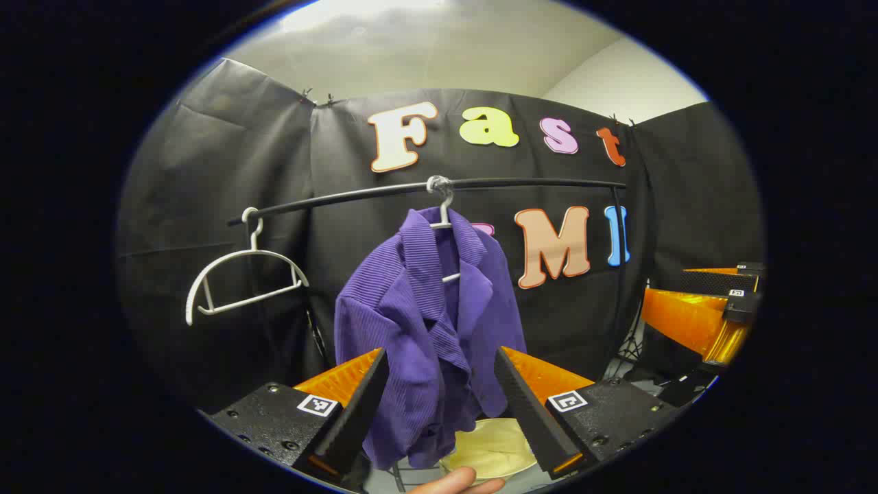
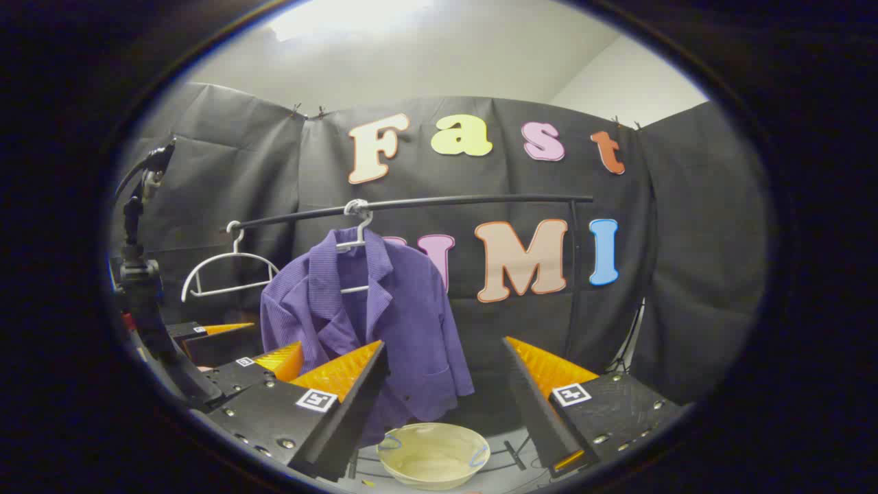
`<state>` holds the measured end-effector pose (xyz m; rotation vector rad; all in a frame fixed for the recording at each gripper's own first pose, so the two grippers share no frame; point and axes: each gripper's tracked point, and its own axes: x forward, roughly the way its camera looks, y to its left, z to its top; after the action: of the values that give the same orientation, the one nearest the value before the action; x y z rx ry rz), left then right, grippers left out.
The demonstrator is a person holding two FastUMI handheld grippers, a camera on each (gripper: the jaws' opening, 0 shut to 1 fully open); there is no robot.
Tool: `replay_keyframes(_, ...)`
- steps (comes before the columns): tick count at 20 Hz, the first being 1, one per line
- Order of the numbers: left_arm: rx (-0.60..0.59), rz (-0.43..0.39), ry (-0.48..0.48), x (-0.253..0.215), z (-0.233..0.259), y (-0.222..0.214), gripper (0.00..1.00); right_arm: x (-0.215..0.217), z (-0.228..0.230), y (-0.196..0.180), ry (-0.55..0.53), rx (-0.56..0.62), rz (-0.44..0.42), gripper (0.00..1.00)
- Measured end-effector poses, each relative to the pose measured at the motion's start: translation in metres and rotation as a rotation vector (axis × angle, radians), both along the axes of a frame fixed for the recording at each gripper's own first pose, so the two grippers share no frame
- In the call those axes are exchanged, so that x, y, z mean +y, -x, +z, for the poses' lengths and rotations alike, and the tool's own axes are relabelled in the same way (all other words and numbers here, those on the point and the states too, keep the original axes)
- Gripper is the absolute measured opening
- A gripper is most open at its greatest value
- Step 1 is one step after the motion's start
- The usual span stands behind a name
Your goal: Grasp the clothes on the hanger with both hands and then place them into the laundry hamper below.
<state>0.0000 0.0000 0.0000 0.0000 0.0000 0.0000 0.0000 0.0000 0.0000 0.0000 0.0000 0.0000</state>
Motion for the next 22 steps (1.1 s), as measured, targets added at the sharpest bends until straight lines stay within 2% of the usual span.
replay_keyframes(2, -0.003, -0.018, -0.003, -0.008, 0.003, -0.003, 0.95, -0.009, 0.002, 0.005, -0.001, -0.005, -0.021, 1.00)
replay_keyframes(4, -0.023, -0.033, -0.017, -0.016, 0.008, -0.004, 0.95, -0.016, 0.005, 0.008, -0.010, -0.014, -0.035, 1.00)
replay_keyframes(5, -0.032, -0.040, -0.020, -0.020, 0.010, -0.004, 0.99, -0.020, 0.005, 0.009, -0.016, -0.016, -0.043, 1.00)
replay_keyframes(7, -0.044, -0.055, -0.015, -0.028, 0.012, -0.005, 0.95, -0.028, 0.008, 0.013, -0.023, -0.020, -0.057, 0.98)
replay_keyframes(9, -0.042, -0.069, -0.012, -0.036, 0.011, -0.006, 0.99, -0.034, 0.007, 0.015, -0.024, -0.016, -0.068, 1.00)
replay_keyframes(13, -0.044, -0.091, 0.013, -0.053, -0.008, -0.014, 0.99, -0.043, 0.005, 0.016, -0.022, -0.006, -0.089, 0.98)
replay_keyframes(14, -0.042, -0.094, 0.003, -0.057, -0.018, -0.020, 0.92, -0.043, 0.002, 0.014, -0.021, 0.000, -0.090, 0.93)
replay_keyframes(15, -0.039, -0.090, -0.020, -0.056, -0.028, -0.026, 0.95, -0.043, -0.002, 0.012, -0.023, 0.011, -0.090, 0.98)
replay_keyframes(17, 0.033, -0.070, -0.060, -0.049, -0.059, -0.039, 0.99, -0.039, -0.010, 0.002, -0.025, 0.038, -0.080, 1.00)
replay_keyframes(21, 0.104, -0.054, -0.008, -0.043, -0.091, -0.068, 0.96, -0.023, -0.026, -0.041, -0.038, 0.080, -0.041, 0.98)
replay_keyframes(22, 0.107, -0.045, -0.018, -0.041, -0.093, -0.079, 0.99, -0.019, -0.032, -0.055, -0.047, 0.094, -0.035, 0.98)
